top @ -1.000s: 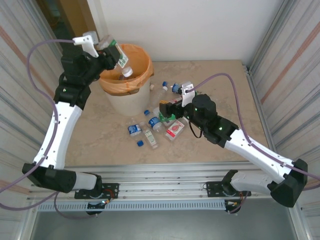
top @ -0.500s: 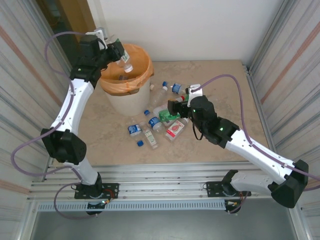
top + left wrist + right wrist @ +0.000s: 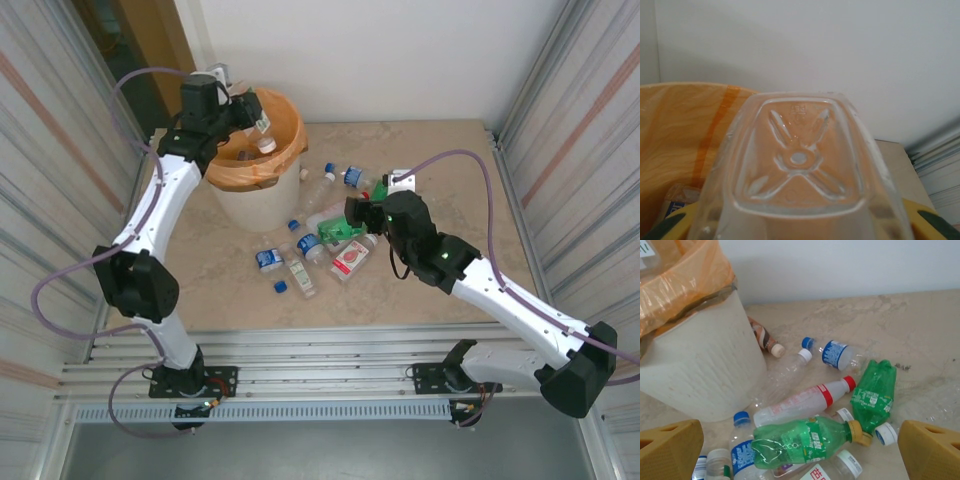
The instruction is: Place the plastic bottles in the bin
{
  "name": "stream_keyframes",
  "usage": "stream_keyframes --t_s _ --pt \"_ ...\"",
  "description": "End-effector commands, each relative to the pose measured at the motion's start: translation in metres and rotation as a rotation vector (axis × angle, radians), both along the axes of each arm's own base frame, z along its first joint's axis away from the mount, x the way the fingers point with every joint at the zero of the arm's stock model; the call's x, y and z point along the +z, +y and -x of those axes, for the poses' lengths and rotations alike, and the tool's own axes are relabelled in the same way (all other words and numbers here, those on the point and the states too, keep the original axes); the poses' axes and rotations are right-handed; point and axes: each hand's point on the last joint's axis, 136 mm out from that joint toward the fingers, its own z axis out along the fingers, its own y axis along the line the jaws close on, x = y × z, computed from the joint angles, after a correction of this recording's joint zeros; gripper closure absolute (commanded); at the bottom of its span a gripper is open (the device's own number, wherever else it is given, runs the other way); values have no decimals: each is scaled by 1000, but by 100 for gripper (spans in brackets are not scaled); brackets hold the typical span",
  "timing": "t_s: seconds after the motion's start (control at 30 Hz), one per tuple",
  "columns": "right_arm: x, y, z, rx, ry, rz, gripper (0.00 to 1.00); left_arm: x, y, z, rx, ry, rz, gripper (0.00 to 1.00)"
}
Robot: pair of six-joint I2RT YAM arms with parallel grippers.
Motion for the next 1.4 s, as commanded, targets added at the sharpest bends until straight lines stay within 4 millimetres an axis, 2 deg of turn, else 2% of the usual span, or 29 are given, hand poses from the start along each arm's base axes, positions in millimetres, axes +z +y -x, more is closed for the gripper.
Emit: stream_keyframes --t_s 0.0,0.47,0.7,0.97,1.13,1.37 --pt "-6 -16 4 -62 20 -2 2 -8 3 -6 34 12 -6 90" --pt "-24 -16 2 -66 84 9 2 -48 -5 -19 33 94 -27 77" --pt "-44 -5 4 -22 160 24 2 -56 -2 -20 45 114 -44 56" --pt "-54 -1 9 -3 198 49 2 -32 2 -10 53 76 -52 31" --pt "-55 -2 10 1 197 55 2 -11 5 3 62 41 -67 25" --pt "-51 -11 11 -30 183 65 2 36 -4 36 59 -63 -109 10"
